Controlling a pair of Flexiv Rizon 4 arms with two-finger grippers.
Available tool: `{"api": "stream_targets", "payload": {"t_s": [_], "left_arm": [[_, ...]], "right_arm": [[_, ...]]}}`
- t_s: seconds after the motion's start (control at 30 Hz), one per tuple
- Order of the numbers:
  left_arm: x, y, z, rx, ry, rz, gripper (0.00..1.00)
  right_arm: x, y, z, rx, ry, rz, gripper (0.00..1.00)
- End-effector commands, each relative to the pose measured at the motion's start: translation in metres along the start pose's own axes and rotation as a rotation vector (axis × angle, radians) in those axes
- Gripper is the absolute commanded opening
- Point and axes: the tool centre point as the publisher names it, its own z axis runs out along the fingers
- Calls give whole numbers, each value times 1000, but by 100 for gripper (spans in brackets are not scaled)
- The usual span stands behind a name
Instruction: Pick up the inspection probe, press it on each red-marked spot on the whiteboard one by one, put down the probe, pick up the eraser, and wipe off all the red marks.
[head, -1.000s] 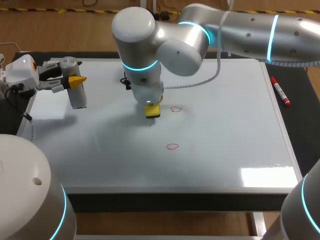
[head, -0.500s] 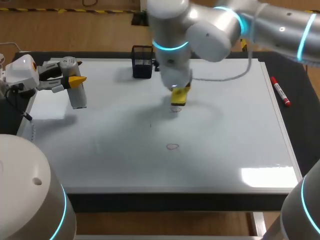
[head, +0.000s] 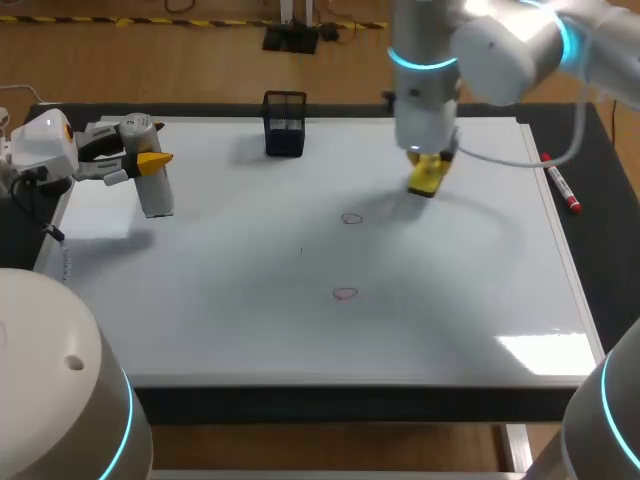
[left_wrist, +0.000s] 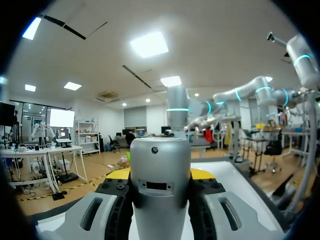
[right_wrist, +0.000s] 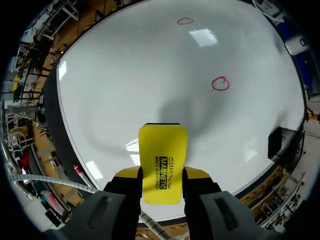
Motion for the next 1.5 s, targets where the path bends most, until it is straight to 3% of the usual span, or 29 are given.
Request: {"api": "stream_targets", "payload": {"t_s": [0.03,0.53,0.97,1.1,1.5], "left_arm": [[1,-2,0,-2,-1,0,0],[1,-2,0,-2,-1,0,0],[1,-2,0,-2,-1,0,0],[14,-2,23,-22,51,17,0],[56,-2,92,57,130,8,0]], "right_arm": [[37,-14,4,-12,-53,26,0],[70,-36,12,-27,-24,159,0],[70,-36,12,-27,-24,159,0],[70,-36,12,-27,-24,159,0],[70,-36,12,-27,-24,159,0]]}}
